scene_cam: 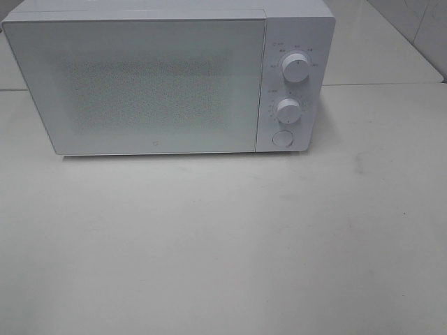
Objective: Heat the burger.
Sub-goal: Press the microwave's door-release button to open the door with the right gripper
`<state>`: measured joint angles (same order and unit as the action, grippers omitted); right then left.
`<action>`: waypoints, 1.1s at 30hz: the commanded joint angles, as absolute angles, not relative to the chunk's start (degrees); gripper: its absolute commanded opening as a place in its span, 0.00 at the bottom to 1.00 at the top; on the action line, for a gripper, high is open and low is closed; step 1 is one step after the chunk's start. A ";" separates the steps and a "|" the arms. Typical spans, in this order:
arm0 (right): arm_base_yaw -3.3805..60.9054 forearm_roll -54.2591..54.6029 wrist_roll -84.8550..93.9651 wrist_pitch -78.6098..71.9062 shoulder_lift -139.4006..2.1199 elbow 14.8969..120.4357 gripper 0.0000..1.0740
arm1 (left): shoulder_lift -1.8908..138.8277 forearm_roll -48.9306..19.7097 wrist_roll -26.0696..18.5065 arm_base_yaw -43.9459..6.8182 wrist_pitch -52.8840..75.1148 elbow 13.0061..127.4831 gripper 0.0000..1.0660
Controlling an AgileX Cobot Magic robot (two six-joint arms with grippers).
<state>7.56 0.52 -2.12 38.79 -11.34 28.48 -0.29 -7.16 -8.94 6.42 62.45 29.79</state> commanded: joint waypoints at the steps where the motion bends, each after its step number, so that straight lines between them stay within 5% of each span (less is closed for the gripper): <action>1: 7.33 0.52 -2.18 28.76 -15.93 26.70 0.70 | -1.38 -7.33 -8.65 6.42 61.48 29.74 0.92; 33: 7.39 0.46 -2.81 -28.59 -59.36 23.55 0.70 | -1.38 -7.33 -8.65 6.42 61.48 29.74 0.92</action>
<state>7.56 0.52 -2.46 -22.86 -57.01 23.66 -0.29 -7.16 -8.94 6.42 62.45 29.79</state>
